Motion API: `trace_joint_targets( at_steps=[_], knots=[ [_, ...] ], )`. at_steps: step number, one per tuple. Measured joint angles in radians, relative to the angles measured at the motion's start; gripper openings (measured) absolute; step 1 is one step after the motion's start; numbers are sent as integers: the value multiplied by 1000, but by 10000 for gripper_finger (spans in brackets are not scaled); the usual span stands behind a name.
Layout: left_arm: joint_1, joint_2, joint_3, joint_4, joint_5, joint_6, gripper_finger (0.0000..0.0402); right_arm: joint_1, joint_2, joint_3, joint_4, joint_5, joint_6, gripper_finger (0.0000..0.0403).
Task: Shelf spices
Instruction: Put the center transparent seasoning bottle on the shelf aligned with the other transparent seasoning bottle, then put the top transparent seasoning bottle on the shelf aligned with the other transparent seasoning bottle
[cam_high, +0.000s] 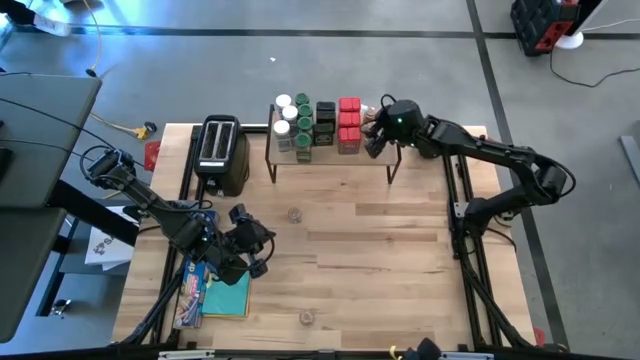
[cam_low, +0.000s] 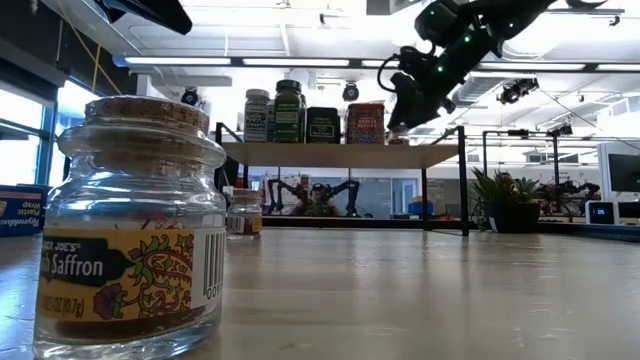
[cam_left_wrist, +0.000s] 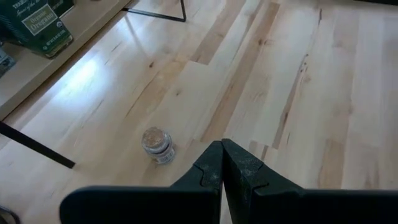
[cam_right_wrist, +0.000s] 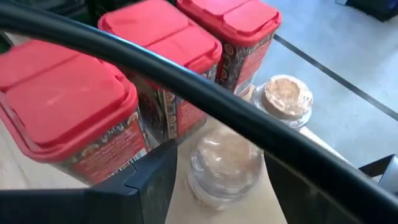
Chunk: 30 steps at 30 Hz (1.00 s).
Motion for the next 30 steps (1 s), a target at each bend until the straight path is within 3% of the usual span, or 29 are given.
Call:
trace_joint_targets(
  at_steps=[7, 15, 22, 26, 30],
  knots=[
    [0, 0, 0, 0, 8, 0, 1, 2, -23, 0, 22, 4, -7, 238],
    [-19, 0, 0, -2, -9, 22, 1, 119, -271, 0, 15, 146, -24, 239],
    [-28, -1, -47, 17, -47, 11, 1, 451, -408, 1, -93, 254, -6, 240],
    [-20, 0, -143, 41, -2, -102, 19, 677, -372, -15, -113, 333, 45, 240],
    [0, 0, -223, 54, 41, -204, 64, 838, -279, -68, -45, 376, 121, 240]
  ],
)
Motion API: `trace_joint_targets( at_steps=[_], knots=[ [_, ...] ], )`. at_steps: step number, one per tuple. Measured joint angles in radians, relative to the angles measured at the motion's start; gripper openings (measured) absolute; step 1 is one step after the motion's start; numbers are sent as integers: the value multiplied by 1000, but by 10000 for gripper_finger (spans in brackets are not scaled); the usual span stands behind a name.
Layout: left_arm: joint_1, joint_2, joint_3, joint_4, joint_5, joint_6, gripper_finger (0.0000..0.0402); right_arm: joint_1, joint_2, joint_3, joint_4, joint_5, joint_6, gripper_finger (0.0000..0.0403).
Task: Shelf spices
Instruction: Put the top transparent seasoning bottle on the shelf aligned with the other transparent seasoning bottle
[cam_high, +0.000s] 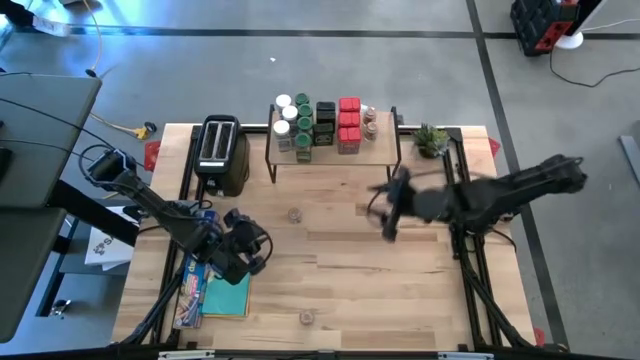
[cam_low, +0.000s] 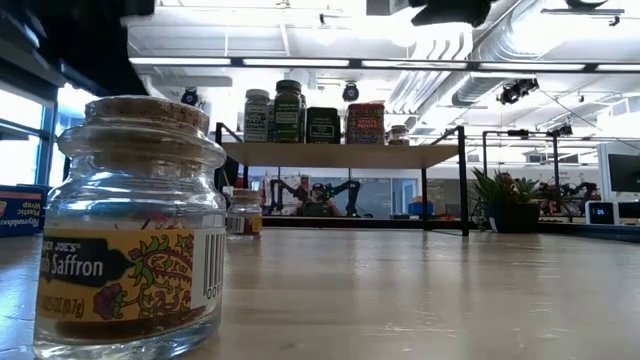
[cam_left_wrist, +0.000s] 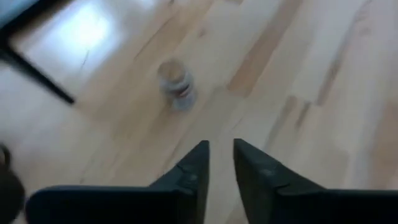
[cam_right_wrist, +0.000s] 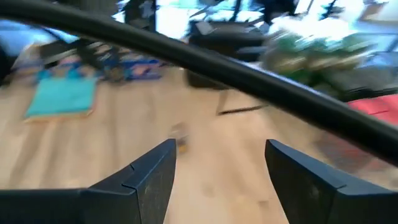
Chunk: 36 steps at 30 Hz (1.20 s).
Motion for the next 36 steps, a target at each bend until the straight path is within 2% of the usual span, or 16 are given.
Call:
trace_joint_targets(
  at_steps=[2, 5, 9, 11, 15, 19, 22, 26, 36],
  knots=[
    [22, 0, -39, 19, 19, -35, 92, 44, 69, -23, 52, -7, 18, 240],
    [71, 0, -110, 105, 51, -45, 125, 60, 199, -47, 154, -81, 10, 240],
    [157, 0, -222, 326, 63, 54, 135, 26, 389, -47, 330, -117, 10, 240],
    [212, 0, -276, 439, 71, 120, 127, -10, 483, -47, 436, -141, 10, 240],
    [317, 0, -357, 651, 79, 256, 100, -98, 642, -38, 611, -267, 10, 240],
    [405, 0, -403, 816, 145, 382, 71, -167, 766, 7, 642, -299, 30, 240],
    [455, 0, -433, 905, 210, 422, 54, -200, 834, 41, 680, -333, 28, 240],
    [499, 6, -448, 934, 262, 424, 38, -225, 904, 77, 744, -365, 10, 240],
    [518, 90, -448, 1000, 297, 417, 23, -251, 1013, 194, 759, -378, -69, 240]
  ],
)
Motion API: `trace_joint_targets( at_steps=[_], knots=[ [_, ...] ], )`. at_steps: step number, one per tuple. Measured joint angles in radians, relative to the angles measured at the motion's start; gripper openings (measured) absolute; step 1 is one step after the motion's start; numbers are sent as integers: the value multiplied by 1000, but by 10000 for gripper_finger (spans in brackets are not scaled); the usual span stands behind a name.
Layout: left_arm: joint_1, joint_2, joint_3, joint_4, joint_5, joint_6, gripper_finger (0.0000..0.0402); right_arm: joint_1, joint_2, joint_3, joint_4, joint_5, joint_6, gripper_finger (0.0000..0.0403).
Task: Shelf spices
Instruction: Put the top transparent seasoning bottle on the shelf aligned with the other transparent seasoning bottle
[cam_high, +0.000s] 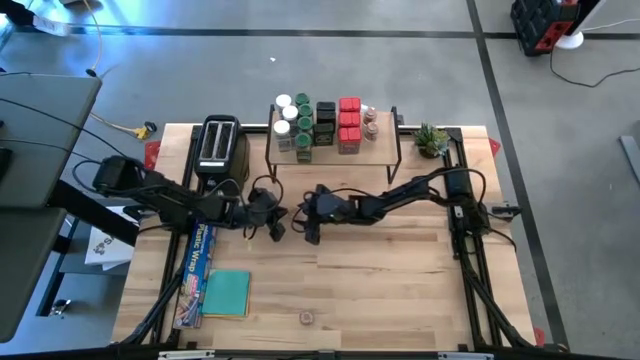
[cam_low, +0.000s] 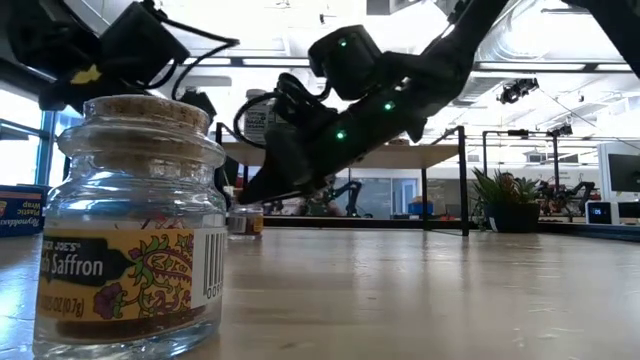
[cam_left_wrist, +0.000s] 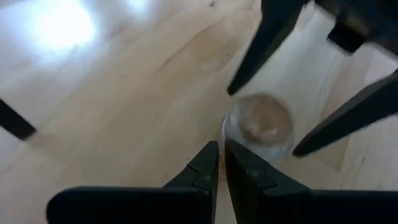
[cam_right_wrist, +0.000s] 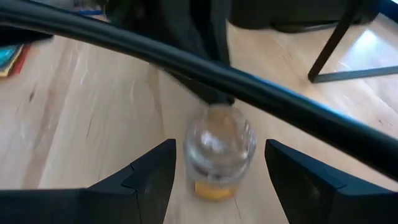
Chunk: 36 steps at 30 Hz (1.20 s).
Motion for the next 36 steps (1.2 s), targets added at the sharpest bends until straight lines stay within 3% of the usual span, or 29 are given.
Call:
trace_joint_targets(
  at_steps=[13, 20, 23, 30, 33, 36],
  knots=[
    [1, 132, 0, 180, 19, 23, 23, -18, 14, 21, -23, -54, -7, 235],
    [-1, 102, 0, 152, 89, 25, 23, -7, 8, 22, -85, -12, 0, 162],
    [-12, 60, 0, 95, 101, 23, 23, 14, -16, 20, -120, -9, 0, 162],
    [-83, -41, 0, -60, 26, -31, 23, 132, -226, 20, -422, 111, 41, 162],
    [-114, -59, 0, -62, -13, -49, 23, 176, -364, 20, -625, 209, 157, 162],
    [-136, -64, 0, -59, -50, -54, 23, 180, -514, 21, -814, 374, 244, 162]
  ],
)
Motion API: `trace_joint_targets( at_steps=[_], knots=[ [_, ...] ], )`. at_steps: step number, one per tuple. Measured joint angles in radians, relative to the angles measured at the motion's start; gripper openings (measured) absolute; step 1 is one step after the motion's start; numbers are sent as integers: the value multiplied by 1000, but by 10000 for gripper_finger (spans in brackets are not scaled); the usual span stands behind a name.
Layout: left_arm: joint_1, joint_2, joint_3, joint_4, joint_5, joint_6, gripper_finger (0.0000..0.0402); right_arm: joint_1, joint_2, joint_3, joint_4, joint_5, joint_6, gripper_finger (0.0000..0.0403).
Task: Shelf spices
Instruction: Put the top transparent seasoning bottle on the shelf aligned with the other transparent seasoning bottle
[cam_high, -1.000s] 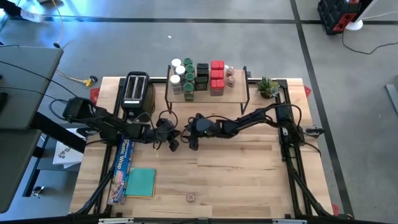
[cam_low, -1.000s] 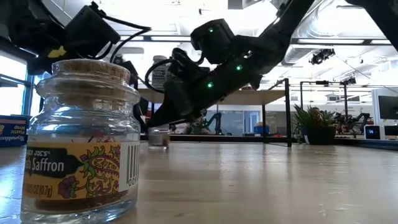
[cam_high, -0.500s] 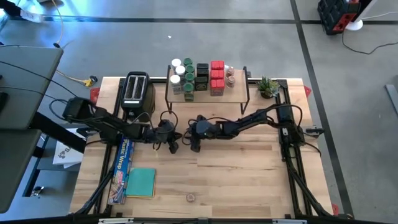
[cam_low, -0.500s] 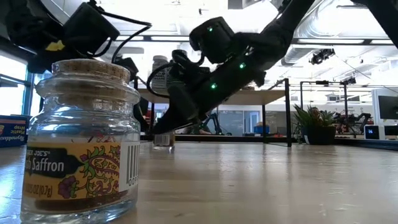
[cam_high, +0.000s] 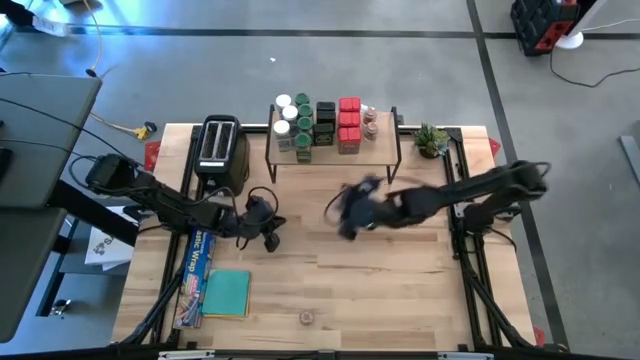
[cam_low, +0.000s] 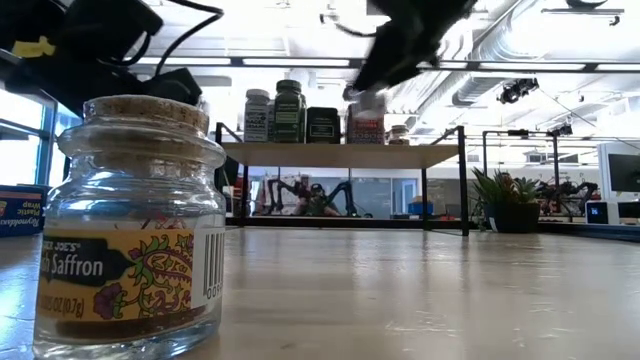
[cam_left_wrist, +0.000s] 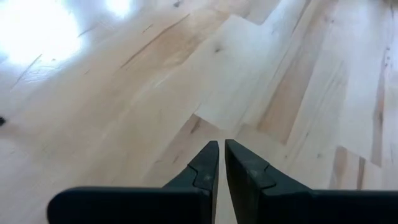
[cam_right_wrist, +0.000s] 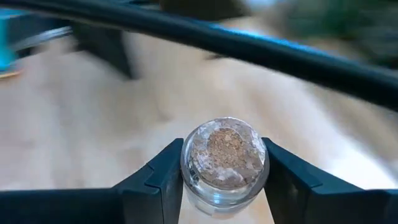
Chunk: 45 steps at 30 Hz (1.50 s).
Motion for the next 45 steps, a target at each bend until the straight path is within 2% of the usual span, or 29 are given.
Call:
trace_joint_targets(
  at_steps=[2, 5, 7, 12, 17, 22, 29, 37, 40, 45],
  knots=[
    [-12, 0, 0, -3, -20, -6, 23, -22, -87, 0, -113, 67, 40, 162],
    [-20, 0, 0, -1, -35, -10, 23, -106, -203, -1, -213, 83, 69, 162],
    [-23, 0, 0, -1, -41, -10, 23, -185, -252, -18, -215, 85, 63, 162],
    [-23, 1, 0, 7, -44, -18, 23, -385, -270, -70, -185, -54, 35, 162],
    [-24, 1, 0, 10, -45, -11, 23, -489, -260, -174, -104, -54, 64, 162],
    [-24, 1, 0, 21, -50, -9, 23, -532, -262, -227, 28, -92, 63, 164],
    [-26, 1, 0, 22, -53, -9, 23, -568, -261, -239, 131, -76, 27, 228],
    [-29, 1, 0, 29, -57, -10, 23, -571, -270, -239, 174, -77, -31, 236],
    [-29, 1, 0, 29, -57, -10, 23, -544, -309, -239, 171, -60, -59, 236],
    [-29, 1, 0, 29, -58, -10, 23, -445, -416, -238, 107, 34, -69, 237]
  ],
)
